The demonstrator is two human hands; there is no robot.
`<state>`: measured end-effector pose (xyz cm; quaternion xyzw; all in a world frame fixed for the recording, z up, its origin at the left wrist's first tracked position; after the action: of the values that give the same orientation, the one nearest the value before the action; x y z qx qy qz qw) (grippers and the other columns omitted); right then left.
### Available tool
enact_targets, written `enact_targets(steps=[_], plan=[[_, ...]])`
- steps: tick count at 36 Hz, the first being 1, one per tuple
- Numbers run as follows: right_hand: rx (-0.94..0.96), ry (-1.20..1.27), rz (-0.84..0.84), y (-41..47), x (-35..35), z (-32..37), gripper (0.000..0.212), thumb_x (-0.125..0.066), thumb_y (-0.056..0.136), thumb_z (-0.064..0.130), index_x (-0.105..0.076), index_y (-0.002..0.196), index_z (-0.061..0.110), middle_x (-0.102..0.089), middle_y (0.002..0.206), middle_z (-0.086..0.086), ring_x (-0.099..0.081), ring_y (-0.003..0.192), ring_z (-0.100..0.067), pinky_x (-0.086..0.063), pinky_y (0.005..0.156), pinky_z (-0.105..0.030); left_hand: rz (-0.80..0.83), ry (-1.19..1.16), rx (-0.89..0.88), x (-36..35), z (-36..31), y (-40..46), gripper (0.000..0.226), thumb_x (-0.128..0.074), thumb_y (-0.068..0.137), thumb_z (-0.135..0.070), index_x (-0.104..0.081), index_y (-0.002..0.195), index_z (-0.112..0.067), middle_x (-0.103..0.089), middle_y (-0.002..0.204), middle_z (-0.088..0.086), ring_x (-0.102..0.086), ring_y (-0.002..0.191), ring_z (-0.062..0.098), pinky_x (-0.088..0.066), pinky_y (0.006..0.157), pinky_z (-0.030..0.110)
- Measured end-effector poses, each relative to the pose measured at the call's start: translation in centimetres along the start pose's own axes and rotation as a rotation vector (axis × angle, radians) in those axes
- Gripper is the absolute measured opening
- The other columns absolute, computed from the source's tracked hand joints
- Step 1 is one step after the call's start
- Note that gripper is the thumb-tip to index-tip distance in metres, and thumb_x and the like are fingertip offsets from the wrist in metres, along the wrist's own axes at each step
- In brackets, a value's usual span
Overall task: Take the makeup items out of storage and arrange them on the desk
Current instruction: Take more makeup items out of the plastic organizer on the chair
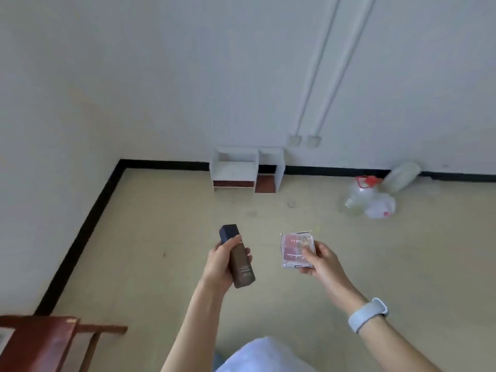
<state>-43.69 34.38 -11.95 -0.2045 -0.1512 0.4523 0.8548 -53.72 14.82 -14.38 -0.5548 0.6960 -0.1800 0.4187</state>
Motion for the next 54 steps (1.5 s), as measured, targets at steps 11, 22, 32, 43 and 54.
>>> enact_targets(steps=[11,22,32,43,54], plan=[[0.023,0.452,-0.654,-6.8,31.3,-4.2,0.018,-0.056,0.092,0.014,-0.056,0.109,0.008,-0.063,0.09,-0.002,-0.061,0.075,-0.014,-0.051,0.064,-0.025,0.483,0.619,0.166,-32.8,15.6,0.7,0.014,-0.063,0.086,-0.007,-0.052,0.093,-0.003,-0.054,0.074,0.014,-0.057,0.061,0.023,-0.054,0.055,0.03],[-0.014,0.685,-1.047,-8.2,55.0,-9.0,0.021,-0.059,0.09,0.019,-0.056,0.109,0.008,-0.062,0.087,-0.002,-0.06,0.068,-0.012,-0.05,0.055,-0.021,0.788,0.948,0.293,-58.5,33.0,1.3,0.012,-0.066,0.083,-0.008,-0.055,0.088,-0.005,-0.06,0.059,0.008,-0.059,0.057,0.022,-0.052,0.062,0.033],[-0.021,0.757,-1.299,-10.4,74.6,-8.4,0.024,-0.058,0.091,0.019,-0.057,0.112,0.008,-0.063,0.095,-0.008,-0.061,0.077,-0.015,-0.053,0.061,-0.023,1.007,1.126,0.334,-80.7,46.2,-2.2,0.014,-0.066,0.083,-0.009,-0.055,0.092,-0.005,-0.059,0.07,0.011,-0.058,0.058,0.022,-0.052,0.058,0.032],[0.021,0.853,-1.431,-11.5,95.7,-12.4,0.023,-0.055,0.093,0.012,-0.057,0.115,0.004,-0.063,0.102,-0.013,-0.061,0.083,-0.021,-0.053,0.064,-0.027,1.163,1.25,0.383,-98.3,64.0,-7.3,0.017,-0.065,0.084,-0.009,-0.053,0.095,-0.005,-0.058,0.064,0.01,-0.055,0.058,0.023,-0.049,0.061,0.033],[0.12,0.972,-1.514,-14.3,121.8,-13.8,0.006,-0.057,0.091,0.015,-0.06,0.095,0.011,-0.063,0.084,-0.004,-0.062,0.074,-0.015,-0.051,0.056,-0.021,1.231,1.274,0.304,-119.5,80.4,-15.1,0.027,-0.066,0.084,-0.012,-0.054,0.107,-0.003,-0.06,0.073,0.014,-0.056,0.063,0.024,-0.05,0.062,0.033]])
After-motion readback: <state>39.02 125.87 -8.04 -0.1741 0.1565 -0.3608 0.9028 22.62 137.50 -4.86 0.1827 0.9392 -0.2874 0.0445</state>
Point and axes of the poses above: each hand's wrist, its own y-axis towards the middle knuckle, its own x-axis out of the back of the hand, z = x × y, the point moved 8 cm from there along y, towards the middle knuckle
